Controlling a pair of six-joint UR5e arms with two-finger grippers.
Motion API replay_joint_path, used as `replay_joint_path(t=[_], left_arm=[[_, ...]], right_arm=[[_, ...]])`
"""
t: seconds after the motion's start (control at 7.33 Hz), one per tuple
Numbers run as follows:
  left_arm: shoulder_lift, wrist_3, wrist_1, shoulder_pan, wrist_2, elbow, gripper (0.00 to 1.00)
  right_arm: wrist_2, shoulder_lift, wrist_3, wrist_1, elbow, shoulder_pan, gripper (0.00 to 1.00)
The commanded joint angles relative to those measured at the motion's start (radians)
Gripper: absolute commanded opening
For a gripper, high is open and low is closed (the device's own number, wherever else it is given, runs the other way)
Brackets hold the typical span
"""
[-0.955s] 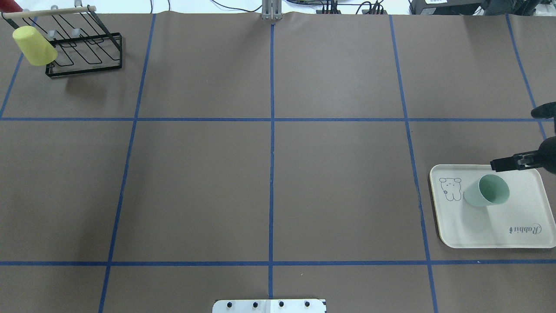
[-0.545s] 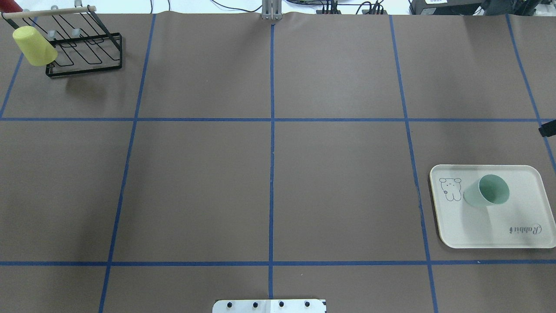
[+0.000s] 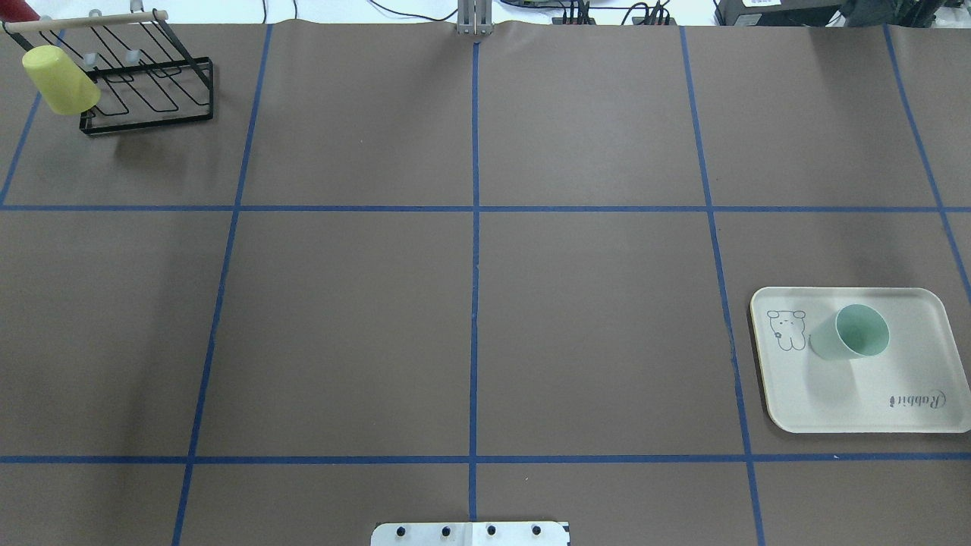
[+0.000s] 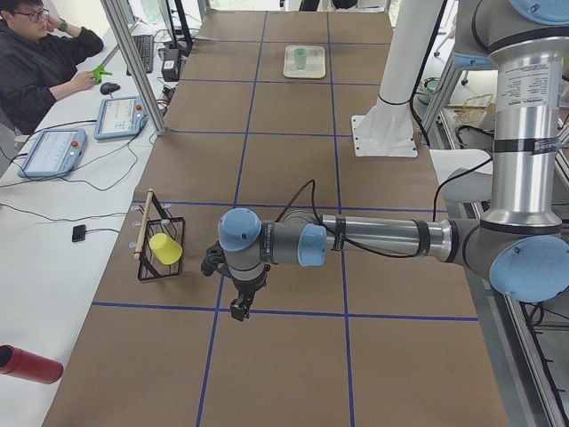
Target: Left arm grabs green cup and hands to right arm on tray
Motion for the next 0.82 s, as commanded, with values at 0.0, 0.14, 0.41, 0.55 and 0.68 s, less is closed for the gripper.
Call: replay_joint_path(t=[0.0,0.14,0.41,0.55,0.68], left_arm=[[-0.002,-0.008,-0.048,-0.026,-0.004,0.040,1.00],[-0.005,-0.010,-0.040,-0.032,-0.004,0.034,1.00],[0.001,-0.008,-0.038,-0.037,-0.006,0.037,1.00],[0.003,-0.008,-0.038,-0.037,-0.007,0.038,1.00],[0.004,-0.010,-0.038,-0.037,-0.007,0.037,1.00]], right_arm=[[0.015,-0.055,-0.025,0.000,-0.071,0.085,1.00],[0.050,-0.081,-0.024,0.019,-0.072,0.087,1.00],[0.086,-0.115,0.031,0.082,-0.073,0.087,1.00],[0.084,-0.118,0.051,0.120,-0.081,0.087,1.00],[0.084,-0.118,0.059,0.148,-0.093,0.087,1.00]])
